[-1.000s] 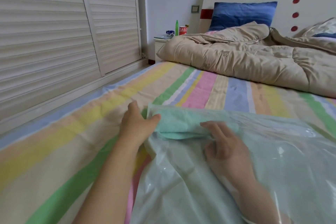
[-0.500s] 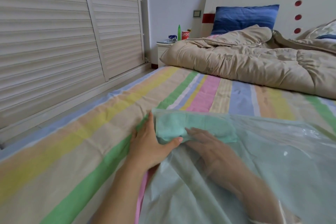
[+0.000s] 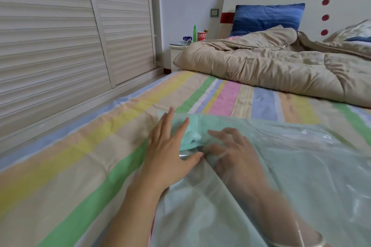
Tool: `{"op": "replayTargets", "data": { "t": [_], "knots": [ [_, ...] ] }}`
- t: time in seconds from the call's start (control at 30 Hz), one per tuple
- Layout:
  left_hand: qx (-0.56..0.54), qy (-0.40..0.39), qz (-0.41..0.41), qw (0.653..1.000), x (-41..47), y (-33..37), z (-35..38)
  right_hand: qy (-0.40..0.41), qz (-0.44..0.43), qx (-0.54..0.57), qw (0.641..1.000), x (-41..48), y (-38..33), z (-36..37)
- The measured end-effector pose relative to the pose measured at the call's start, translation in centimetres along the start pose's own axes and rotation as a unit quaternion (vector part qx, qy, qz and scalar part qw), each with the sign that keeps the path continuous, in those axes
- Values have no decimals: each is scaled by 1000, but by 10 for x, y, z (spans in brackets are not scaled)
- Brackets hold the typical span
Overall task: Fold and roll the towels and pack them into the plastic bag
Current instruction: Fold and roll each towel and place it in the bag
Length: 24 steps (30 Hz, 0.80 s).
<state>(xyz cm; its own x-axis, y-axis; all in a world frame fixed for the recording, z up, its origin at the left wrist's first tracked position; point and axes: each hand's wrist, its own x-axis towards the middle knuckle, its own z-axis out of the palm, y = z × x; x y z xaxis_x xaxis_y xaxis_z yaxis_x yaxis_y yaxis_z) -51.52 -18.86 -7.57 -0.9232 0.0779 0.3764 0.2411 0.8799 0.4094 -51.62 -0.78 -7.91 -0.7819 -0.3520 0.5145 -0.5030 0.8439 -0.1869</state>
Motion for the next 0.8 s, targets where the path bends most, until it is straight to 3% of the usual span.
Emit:
{"op": "replayTargets", "data": {
  "t": [0.07,0.4,0.63,0.8],
  "knots": [
    [43,-37,-7,998,2,-1,0,58,17,-17,998,-2,1,-5],
    [70,-216,-52,973,7,-17,1,-29,11,-65,997,-1,21,21],
    [111,-209,-40,971,6,-22,8,-118,44,43,991,-21,17,-3],
    [293,-161,14,942,0,34,-37,-35,3,-2,999,-120,4,-70]
  ]
}}
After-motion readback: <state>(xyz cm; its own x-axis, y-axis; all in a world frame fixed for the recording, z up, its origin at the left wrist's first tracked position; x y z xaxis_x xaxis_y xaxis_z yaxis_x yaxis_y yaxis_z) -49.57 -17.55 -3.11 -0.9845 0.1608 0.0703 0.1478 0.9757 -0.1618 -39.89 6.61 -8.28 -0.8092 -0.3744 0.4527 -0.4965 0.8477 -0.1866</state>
